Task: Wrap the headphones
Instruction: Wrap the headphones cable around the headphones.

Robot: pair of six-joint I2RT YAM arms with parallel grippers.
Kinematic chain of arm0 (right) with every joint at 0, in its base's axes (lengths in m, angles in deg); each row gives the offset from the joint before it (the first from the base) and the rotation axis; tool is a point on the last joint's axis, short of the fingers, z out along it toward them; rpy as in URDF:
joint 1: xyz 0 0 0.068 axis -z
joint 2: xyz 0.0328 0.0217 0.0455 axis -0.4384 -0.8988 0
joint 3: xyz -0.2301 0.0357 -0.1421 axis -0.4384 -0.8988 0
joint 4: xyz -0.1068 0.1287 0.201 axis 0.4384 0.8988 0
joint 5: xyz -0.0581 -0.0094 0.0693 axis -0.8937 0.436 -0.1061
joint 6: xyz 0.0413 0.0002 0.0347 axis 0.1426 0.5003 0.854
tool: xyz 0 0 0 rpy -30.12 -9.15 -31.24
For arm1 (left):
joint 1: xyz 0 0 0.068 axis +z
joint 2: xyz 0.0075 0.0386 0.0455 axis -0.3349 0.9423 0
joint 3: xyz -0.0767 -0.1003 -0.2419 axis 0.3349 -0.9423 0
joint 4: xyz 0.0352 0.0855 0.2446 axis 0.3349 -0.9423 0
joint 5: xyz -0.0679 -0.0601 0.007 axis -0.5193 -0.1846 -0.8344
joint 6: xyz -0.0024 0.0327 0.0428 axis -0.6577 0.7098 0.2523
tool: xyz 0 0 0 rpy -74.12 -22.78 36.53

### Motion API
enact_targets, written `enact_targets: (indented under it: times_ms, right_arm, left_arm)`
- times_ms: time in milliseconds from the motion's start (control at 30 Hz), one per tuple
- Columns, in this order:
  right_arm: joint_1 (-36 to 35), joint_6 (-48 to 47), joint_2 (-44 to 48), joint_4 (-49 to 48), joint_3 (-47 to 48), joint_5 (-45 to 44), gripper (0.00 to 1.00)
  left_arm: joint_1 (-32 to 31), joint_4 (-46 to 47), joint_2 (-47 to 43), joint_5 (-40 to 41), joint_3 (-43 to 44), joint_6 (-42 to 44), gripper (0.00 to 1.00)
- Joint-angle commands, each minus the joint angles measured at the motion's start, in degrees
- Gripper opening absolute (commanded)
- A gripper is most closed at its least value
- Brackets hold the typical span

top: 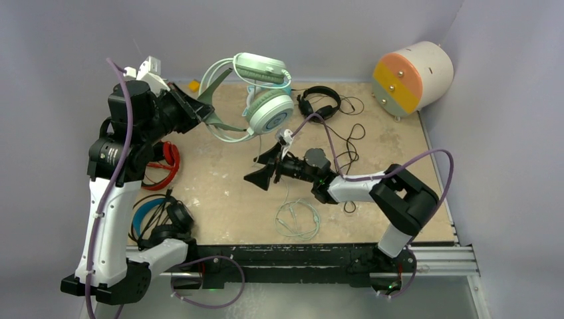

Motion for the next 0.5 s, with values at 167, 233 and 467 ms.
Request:
enact_targets:
  times_ms: [167, 233, 467]
  right_arm:
    - [-1.27, -5.25, -5.52, -3.78, 7.81, -8.43, 0.94]
    - [-1.28, -6.75, -6.71, -3.95, 8.94, -8.07, 0.86]
    - [-5.15, -8.67, -8.36, -4.73, 9.71, -5.91, 0.36]
  left_arm:
    - [0.17, 3.67, 0.03, -2.06, 4.22, -4.35, 0.00]
    - [0.17, 3.86, 0.03, -1.93, 4.36, -4.58, 0.00]
    - [0.17, 5.44, 2.42, -2.13, 3.57, -6.04, 0.00]
